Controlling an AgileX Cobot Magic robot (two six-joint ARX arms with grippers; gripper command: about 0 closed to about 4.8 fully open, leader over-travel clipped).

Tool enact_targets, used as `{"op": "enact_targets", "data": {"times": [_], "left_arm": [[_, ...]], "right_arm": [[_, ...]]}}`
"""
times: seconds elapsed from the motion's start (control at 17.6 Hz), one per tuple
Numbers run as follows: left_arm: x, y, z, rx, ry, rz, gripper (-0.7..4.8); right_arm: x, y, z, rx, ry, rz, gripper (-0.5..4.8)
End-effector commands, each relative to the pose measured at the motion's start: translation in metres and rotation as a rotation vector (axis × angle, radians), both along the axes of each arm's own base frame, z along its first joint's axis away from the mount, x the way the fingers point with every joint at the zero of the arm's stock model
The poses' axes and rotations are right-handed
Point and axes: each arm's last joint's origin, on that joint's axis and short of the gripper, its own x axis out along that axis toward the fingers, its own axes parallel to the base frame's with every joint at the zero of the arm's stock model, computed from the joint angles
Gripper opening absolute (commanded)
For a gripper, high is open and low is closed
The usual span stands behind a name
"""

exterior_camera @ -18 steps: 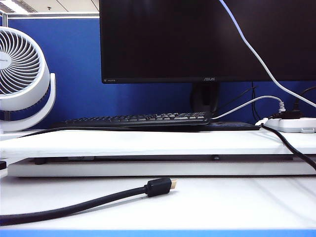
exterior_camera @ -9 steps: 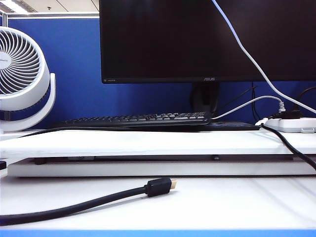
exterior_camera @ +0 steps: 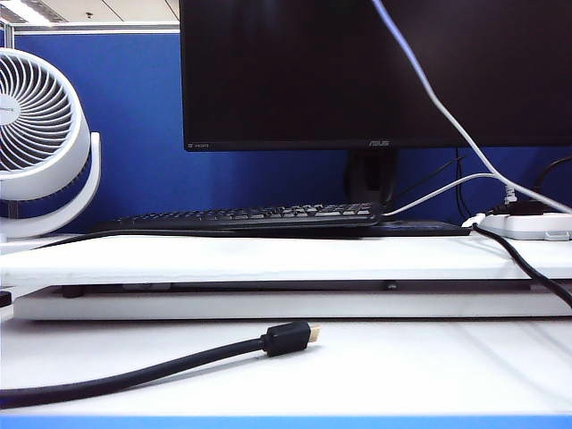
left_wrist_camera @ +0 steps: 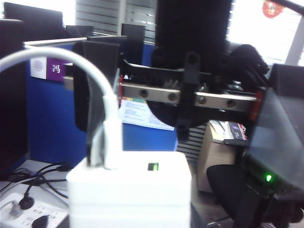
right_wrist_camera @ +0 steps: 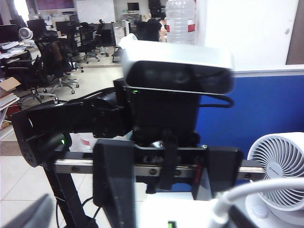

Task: Pick up the Type-C charging cable and the charging base, insert one end of the Type-C charger into the corresponding slot on the base, and finally place the plugged-in charger back on the table.

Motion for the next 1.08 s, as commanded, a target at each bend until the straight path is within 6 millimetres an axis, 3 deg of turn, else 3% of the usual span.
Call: {"op": "enact_targets", "data": {"times": [0.06,1.08], "left_arm": [[-0.014,0.008,0.024,-0.111,-0.175,0.015,-0.06],[-0.011,0.006,0.017,-0.056,-0.178,0.052,-0.06]], "right_arm": [[0.003,0.003,-0.014,-0.064,0.130,0.019,4.01],[-0.027,-0.033,0.012,0.009,-0.005,-0.193,4.00]]}}
